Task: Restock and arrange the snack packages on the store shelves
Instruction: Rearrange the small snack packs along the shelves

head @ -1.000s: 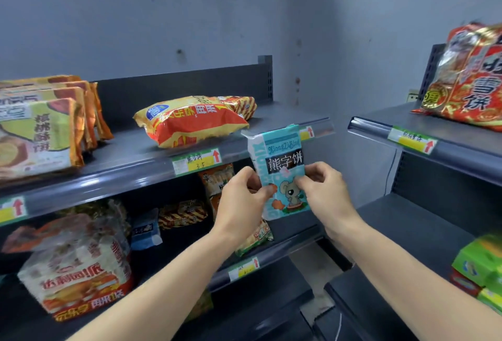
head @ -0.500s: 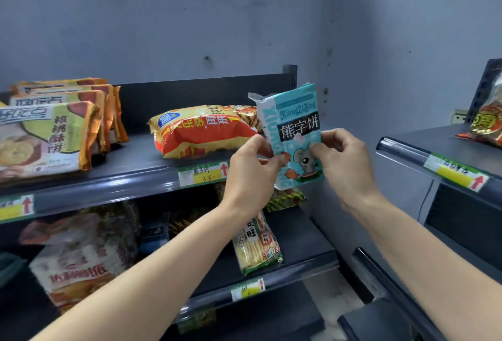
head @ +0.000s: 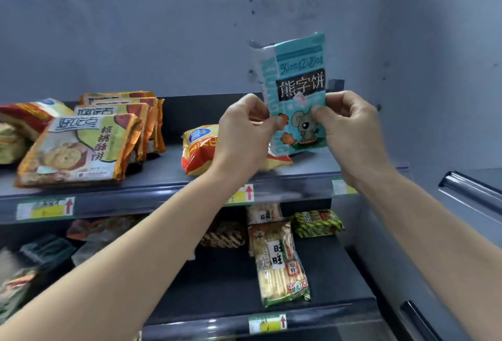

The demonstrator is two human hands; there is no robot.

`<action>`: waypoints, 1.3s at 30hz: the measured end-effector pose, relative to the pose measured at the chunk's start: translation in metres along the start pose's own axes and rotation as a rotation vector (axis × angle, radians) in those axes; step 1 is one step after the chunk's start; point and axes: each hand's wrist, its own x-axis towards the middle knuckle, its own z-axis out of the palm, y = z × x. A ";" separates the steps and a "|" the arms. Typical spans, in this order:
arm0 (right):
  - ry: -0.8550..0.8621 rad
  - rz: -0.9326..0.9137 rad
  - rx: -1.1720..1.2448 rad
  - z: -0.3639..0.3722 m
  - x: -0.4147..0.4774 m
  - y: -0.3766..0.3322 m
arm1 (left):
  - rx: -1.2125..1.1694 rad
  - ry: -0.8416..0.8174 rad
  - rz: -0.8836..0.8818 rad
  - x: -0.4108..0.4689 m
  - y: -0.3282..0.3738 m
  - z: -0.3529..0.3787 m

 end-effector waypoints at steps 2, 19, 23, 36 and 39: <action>-0.043 -0.025 0.047 0.014 0.016 -0.010 | 0.033 0.063 0.032 0.019 0.005 -0.012; -0.604 0.283 0.155 0.121 0.112 0.024 | 0.003 0.212 -0.185 0.134 -0.079 -0.058; -0.656 0.348 0.049 0.139 0.126 0.035 | -0.033 0.164 -0.262 0.155 -0.107 -0.062; -0.661 0.499 -0.081 0.180 0.150 0.113 | -0.135 -0.021 -0.421 0.181 -0.199 -0.040; -0.684 0.437 -0.163 0.183 0.152 0.128 | -0.128 -0.108 -0.424 0.185 -0.210 -0.040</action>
